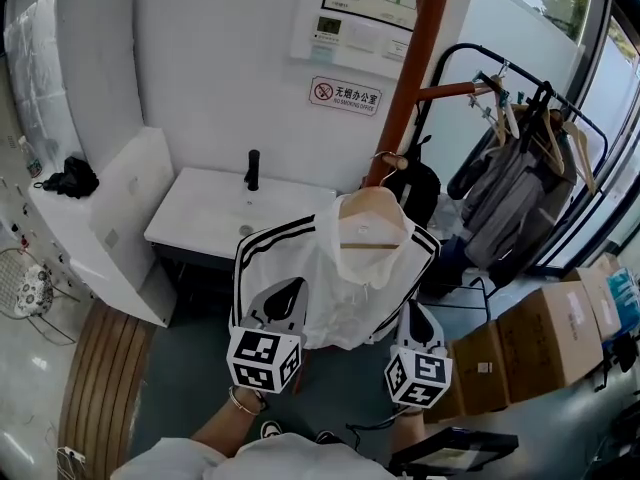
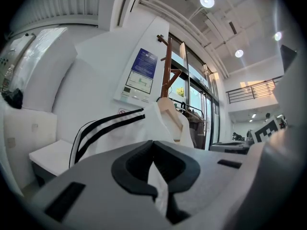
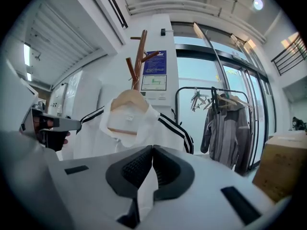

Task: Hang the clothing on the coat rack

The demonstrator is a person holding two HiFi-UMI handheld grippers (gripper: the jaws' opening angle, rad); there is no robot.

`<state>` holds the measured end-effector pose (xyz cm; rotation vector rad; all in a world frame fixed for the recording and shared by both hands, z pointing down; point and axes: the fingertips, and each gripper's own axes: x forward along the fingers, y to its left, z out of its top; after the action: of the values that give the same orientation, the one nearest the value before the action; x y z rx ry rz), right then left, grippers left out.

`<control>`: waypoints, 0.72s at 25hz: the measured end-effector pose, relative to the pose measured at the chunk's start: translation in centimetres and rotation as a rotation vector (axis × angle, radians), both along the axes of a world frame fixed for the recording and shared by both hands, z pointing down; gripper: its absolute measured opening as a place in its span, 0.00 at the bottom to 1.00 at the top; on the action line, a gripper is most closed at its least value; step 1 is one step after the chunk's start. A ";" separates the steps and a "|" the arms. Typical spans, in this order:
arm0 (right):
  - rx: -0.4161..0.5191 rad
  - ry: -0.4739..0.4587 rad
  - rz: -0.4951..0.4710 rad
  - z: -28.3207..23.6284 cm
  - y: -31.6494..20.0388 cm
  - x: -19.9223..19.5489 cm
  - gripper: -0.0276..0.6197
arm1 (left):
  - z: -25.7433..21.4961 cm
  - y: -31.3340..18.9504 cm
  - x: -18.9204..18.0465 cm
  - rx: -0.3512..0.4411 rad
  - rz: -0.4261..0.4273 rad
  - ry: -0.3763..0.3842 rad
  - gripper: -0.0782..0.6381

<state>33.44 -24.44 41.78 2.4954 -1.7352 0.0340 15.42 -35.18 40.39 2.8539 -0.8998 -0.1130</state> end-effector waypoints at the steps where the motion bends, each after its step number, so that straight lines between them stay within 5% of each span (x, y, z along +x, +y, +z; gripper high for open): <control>1: 0.000 0.004 -0.002 0.1 0.1 0.1 0.08 | 0.0 0.2 0.1 0.001 -0.008 -0.001 0.12; 18: 0.013 -0.006 -0.187 -0.2 -0.8 1.2 0.08 | 0.3 3.5 0.5 -0.013 -0.187 -0.029 0.12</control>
<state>34.63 -25.29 41.56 2.3328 -1.9684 0.0150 15.90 -31.66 40.64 2.7606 -1.1671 -0.0864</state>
